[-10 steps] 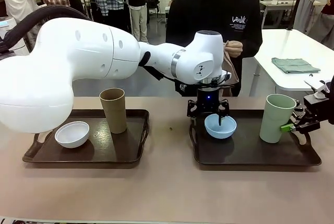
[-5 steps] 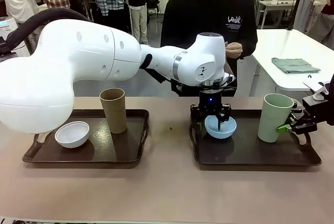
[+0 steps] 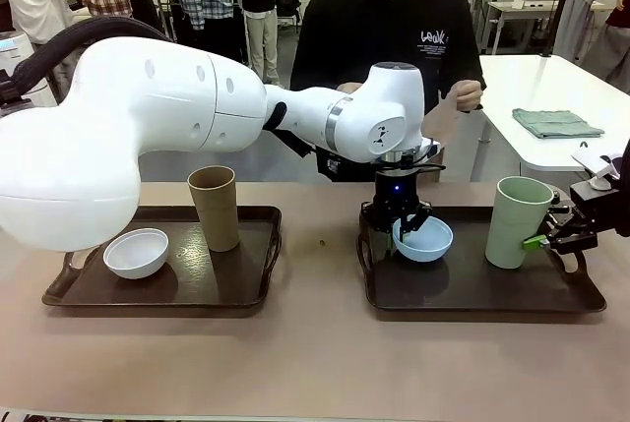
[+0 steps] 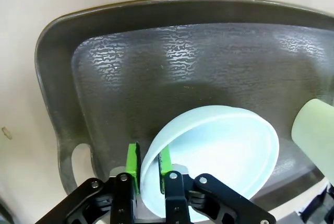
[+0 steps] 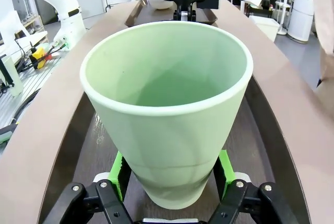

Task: Set up a tray with a mat and arrange the tableware.
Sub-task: Pick up the Picnic Bowl and Reusable plastic cup from the Handle tray in front of the human's position and hold them in the air, then place the Picnic Bowl and Reusable plastic cup back onto the Handle tray in front of the human's position.

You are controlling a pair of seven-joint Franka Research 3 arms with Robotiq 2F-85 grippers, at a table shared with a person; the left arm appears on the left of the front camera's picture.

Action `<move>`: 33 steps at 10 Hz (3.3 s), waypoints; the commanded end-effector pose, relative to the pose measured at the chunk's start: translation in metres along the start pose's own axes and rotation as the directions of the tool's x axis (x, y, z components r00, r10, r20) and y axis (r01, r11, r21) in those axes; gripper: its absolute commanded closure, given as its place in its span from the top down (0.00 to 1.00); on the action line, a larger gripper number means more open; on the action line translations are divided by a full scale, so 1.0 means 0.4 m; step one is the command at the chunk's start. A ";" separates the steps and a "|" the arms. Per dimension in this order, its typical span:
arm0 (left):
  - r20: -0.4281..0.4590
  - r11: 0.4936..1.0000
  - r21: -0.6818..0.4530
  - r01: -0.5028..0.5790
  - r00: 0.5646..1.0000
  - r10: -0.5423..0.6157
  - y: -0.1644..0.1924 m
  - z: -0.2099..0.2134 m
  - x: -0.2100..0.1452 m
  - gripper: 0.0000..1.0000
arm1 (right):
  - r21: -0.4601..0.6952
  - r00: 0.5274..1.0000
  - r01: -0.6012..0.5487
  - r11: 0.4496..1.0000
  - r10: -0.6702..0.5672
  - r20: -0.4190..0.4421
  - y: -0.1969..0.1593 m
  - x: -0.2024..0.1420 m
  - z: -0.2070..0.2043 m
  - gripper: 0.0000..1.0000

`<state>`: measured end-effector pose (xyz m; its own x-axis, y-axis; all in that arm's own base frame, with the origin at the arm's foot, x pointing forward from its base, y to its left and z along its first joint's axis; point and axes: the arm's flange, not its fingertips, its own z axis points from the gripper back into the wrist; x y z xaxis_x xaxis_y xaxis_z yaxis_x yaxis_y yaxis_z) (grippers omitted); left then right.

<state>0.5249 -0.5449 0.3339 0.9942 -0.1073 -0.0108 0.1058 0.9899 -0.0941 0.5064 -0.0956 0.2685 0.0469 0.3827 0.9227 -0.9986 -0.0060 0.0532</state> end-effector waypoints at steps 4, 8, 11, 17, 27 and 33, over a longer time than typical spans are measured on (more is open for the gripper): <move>-0.025 1.000 0.006 -0.001 1.000 0.001 -0.006 0.025 -0.006 0.00 | -0.004 1.000 -0.019 1.000 0.019 0.012 0.021 -0.018 0.010 0.00; -0.049 1.000 0.029 -0.004 0.999 0.005 0.010 0.038 -0.008 0.00 | -0.022 0.999 -0.029 0.999 0.029 0.017 0.019 0.001 0.015 0.00; 0.025 0.998 -0.064 0.000 1.000 0.002 0.020 0.205 -0.062 0.00 | -0.078 0.991 -0.086 0.993 0.093 0.093 0.063 0.167 0.082 0.00; 0.187 0.993 -0.097 0.065 0.981 -0.046 -0.053 0.502 -0.145 0.00 | -0.106 0.976 -0.197 0.975 0.205 0.078 0.090 0.355 0.163 0.00; 0.187 0.993 -0.097 0.065 0.981 -0.046 -0.053 0.502 -0.145 0.00 | -0.106 0.976 -0.197 0.975 0.205 0.078 0.090 0.355 0.163 0.00; 0.187 0.993 -0.097 0.065 0.981 -0.046 -0.053 0.502 -0.145 0.00 | -0.106 0.976 -0.197 0.975 0.205 0.078 0.090 0.355 0.163 0.00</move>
<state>0.4682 -0.5423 0.5309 0.9751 -0.1192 0.1872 0.1528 0.9724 -0.1766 0.4780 -0.1017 0.4228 -0.1516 0.3012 0.9414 -0.9862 0.0187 -0.1648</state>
